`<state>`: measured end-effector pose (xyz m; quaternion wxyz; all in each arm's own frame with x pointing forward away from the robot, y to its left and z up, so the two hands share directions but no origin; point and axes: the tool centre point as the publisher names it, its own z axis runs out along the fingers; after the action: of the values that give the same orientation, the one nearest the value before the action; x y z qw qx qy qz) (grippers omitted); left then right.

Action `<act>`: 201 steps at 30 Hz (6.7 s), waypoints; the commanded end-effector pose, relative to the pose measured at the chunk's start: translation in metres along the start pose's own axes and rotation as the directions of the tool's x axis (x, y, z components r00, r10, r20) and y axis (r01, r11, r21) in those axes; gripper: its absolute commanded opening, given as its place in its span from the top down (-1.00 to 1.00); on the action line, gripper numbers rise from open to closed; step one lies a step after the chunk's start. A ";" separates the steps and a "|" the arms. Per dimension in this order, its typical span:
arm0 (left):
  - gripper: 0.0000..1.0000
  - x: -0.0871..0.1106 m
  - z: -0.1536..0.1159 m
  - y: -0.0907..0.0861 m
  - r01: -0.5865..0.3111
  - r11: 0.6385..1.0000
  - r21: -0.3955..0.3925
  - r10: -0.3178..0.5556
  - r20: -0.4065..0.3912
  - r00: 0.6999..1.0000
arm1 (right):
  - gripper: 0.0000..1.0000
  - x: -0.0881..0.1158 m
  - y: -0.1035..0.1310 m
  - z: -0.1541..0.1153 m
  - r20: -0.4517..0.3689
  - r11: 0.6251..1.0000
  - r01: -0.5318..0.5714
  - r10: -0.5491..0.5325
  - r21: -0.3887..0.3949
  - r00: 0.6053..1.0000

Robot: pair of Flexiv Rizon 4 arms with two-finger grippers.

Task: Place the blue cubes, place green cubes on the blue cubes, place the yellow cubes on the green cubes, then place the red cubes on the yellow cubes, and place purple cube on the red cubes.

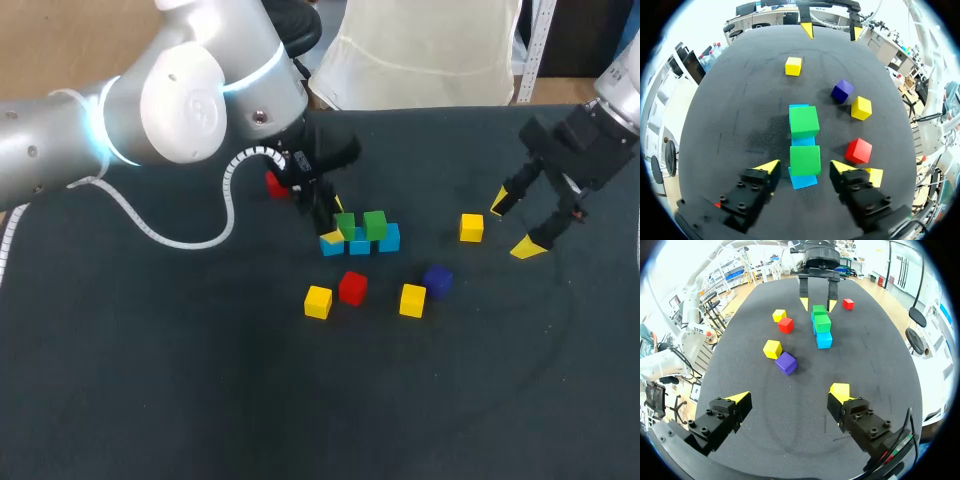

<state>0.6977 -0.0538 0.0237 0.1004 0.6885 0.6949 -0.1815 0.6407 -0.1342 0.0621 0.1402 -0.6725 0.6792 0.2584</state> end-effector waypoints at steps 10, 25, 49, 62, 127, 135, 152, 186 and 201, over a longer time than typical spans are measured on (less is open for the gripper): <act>-1.00 0.007 -0.032 -0.012 -0.020 1.000 -0.011 0.020 0.045 0.999 | -1.00 0.000 -0.001 0.000 0.002 1.000 0.001 -0.001 -0.002 1.000; -1.00 0.059 -0.075 -0.020 0.038 0.999 -0.027 -0.031 0.227 0.973 | -1.00 0.000 -0.001 0.000 0.002 1.000 0.001 -0.001 -0.002 1.000; -1.00 0.087 -0.086 -0.026 -0.002 1.000 -0.031 0.010 0.240 0.971 | -1.00 0.000 -0.001 0.000 0.002 1.000 0.001 -0.001 -0.002 1.000; -1.00 0.087 -0.086 -0.026 -0.002 1.000 -0.031 0.010 0.240 0.971 | -1.00 -0.012 0.008 0.005 0.086 0.998 0.015 -0.020 0.054 0.996; -1.00 0.087 -0.086 -0.026 -0.002 1.000 -0.031 0.010 0.240 0.971 | -1.00 -0.068 0.052 0.123 -0.347 0.968 -0.149 0.213 0.202 0.913; -1.00 0.087 -0.086 -0.026 -0.002 1.000 -0.031 0.010 0.240 0.971 | -0.80 -0.058 0.054 0.123 -0.347 0.964 -0.170 0.234 0.205 0.908; -1.00 0.087 -0.086 -0.026 -0.002 1.000 -0.031 0.010 0.240 0.971 | 0.07 -0.059 0.050 0.122 -0.356 0.960 -0.154 0.233 0.236 0.905; -1.00 0.087 -0.086 -0.026 -0.002 1.000 -0.031 0.010 0.240 0.971 | 1.00 -0.121 0.021 0.054 -0.447 0.993 0.036 0.018 0.110 0.894; -1.00 0.087 -0.086 -0.026 -0.002 1.000 -0.031 0.010 0.240 0.971 | 1.00 -0.148 -0.016 0.064 -0.435 0.979 0.105 -0.020 0.173 0.900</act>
<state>0.6789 0.0593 0.0717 0.1931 0.6615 0.6793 -0.2525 0.6502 0.0187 0.0874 0.0652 -0.7171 0.6930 0.0366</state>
